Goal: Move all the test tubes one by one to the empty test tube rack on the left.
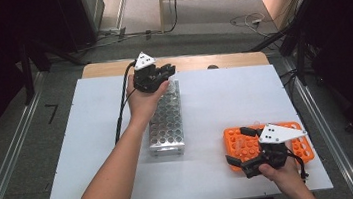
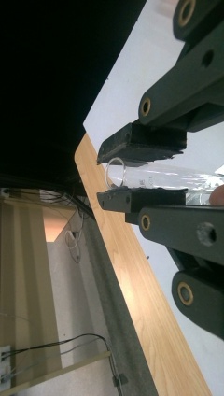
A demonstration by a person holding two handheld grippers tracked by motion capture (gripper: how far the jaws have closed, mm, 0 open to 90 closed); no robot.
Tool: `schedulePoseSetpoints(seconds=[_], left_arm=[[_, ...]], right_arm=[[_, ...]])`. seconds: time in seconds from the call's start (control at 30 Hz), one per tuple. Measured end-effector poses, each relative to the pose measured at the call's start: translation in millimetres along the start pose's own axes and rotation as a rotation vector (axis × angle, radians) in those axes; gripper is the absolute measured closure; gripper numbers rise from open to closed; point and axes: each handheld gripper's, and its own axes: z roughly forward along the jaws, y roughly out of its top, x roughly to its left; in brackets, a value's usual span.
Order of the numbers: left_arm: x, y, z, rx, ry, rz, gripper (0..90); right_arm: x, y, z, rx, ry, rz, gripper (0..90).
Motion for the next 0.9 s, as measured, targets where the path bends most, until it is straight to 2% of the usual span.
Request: schedulePoseSetpoints(seconds=[0.2,0.4,0.63,0.9], left_arm=[[0.7,-3.9,8.1,0.01,0.026,0.003,75.0],[-1.5,-7.2,11.0,0.022,0.043,0.031,75.0],[-0.3,-11.9,13.4,0.024,0.06,0.026,75.0],[0.8,-19.9,16.4,0.05,0.066,0.026,75.0]], right_arm=[[-0.9,-0.8,-0.2,0.002,-0.001,0.007,0.0],[-1.1,-1.0,-0.5,0.001,-0.004,0.006,0.0],[-0.6,-0.8,-0.8,0.002,-0.006,0.004,0.0],[-0.9,-1.3,-0.6,-0.002,-0.006,0.004,0.0]])
